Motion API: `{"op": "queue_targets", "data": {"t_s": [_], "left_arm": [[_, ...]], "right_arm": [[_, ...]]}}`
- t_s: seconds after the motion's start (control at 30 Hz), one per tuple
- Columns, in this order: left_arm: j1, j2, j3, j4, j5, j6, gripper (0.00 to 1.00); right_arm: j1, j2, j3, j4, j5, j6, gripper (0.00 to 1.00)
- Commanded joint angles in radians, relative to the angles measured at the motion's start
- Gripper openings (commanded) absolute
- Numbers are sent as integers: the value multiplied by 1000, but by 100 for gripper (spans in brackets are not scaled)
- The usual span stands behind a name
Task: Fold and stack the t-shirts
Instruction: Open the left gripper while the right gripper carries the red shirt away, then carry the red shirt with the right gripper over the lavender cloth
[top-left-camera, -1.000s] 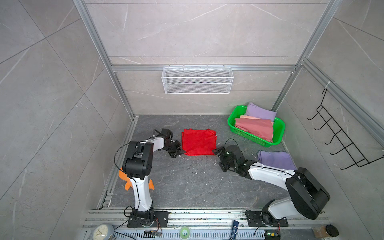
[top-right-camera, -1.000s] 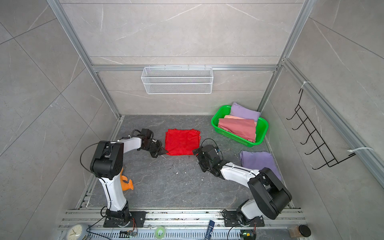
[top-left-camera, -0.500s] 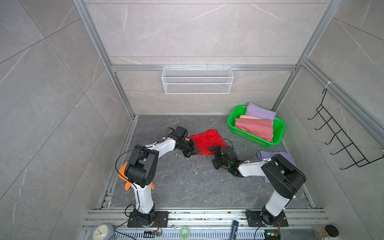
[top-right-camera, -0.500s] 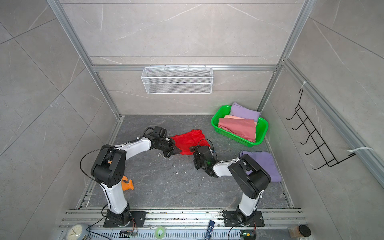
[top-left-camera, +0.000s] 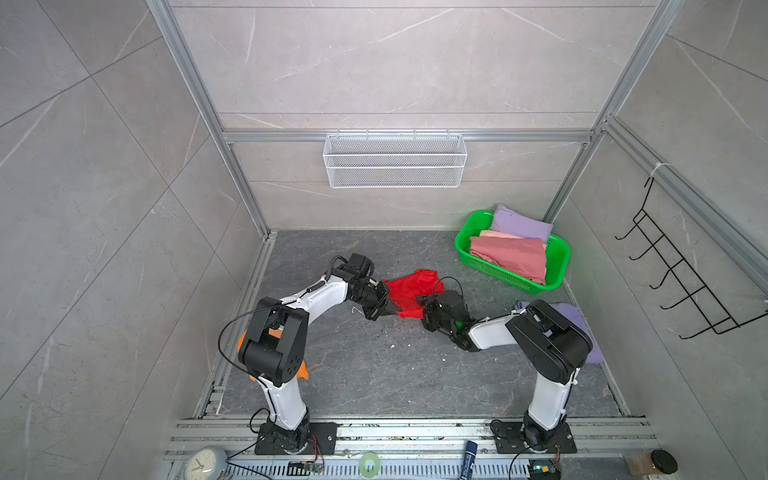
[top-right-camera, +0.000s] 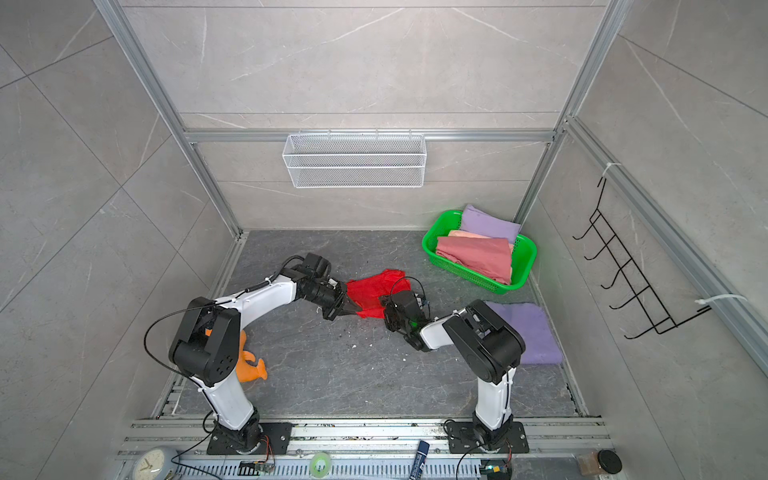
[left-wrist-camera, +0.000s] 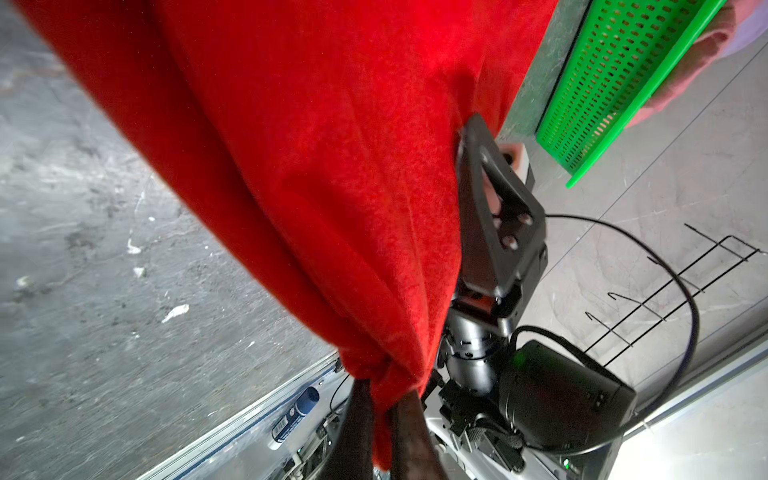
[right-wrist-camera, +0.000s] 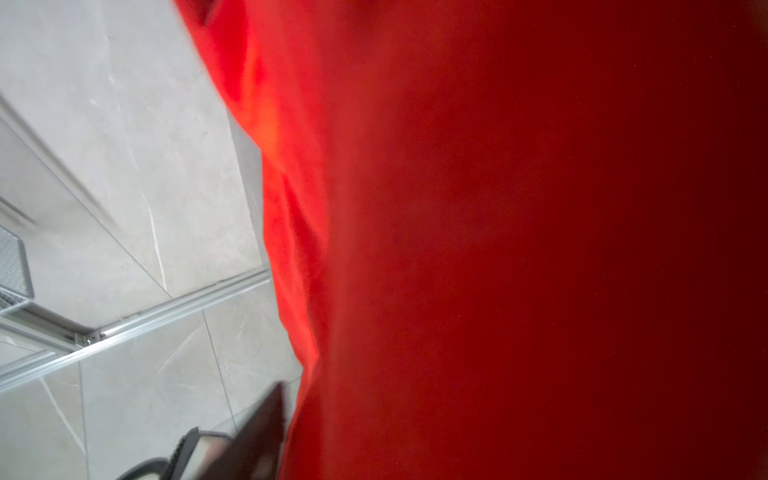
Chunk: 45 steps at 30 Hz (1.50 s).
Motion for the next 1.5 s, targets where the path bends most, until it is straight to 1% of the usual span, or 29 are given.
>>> {"op": "queue_targets", "data": {"t_s": [0.0,0.03,0.07,0.13,0.17,0.27,0.37,0.47,0.53,0.7,0.83,0.93,1.0,1.17,1.33,1.47], "left_arm": [[-7,-58,-18,-91,26,82,16],[-7,-66,-16,-103,10,104,30],[-6,-73,-8,-119,-8,126,39],[-1,-91,17,-157,-73,169,56],[4,-103,32,-174,-104,189,61],[36,-153,39,-178,-170,216,71],[89,-208,14,-161,-204,226,73],[142,-248,-15,-150,-222,238,73],[161,-264,-25,-150,-244,250,73],[171,-258,-33,-106,-261,250,73],[171,-217,-28,-49,-239,232,73],[171,-180,-17,-15,-218,224,73],[172,-159,-6,-2,-213,222,73],[172,-107,22,32,-198,219,73],[172,-51,31,79,-172,203,73],[172,-12,25,136,-152,180,73]], "right_arm": [[-7,-13,36,-115,-9,-18,31],[-10,-30,44,-170,-16,-27,23],[-11,-54,57,-249,-19,-44,14],[-13,-106,96,-443,-13,-99,4],[-13,-135,131,-562,-5,-144,0],[-18,-213,194,-829,30,-248,0],[-29,-295,191,-971,56,-311,0],[-47,-386,156,-1105,73,-350,0],[-69,-448,137,-1192,77,-382,0],[-154,-590,136,-1423,138,-498,0],[-254,-624,206,-1601,186,-628,0],[-332,-626,269,-1672,199,-697,0],[-390,-627,311,-1705,199,-716,0],[-553,-637,431,-1738,159,-796,0],[-713,-608,591,-1783,55,-889,0],[-817,-582,676,-1799,-26,-938,0]]}}
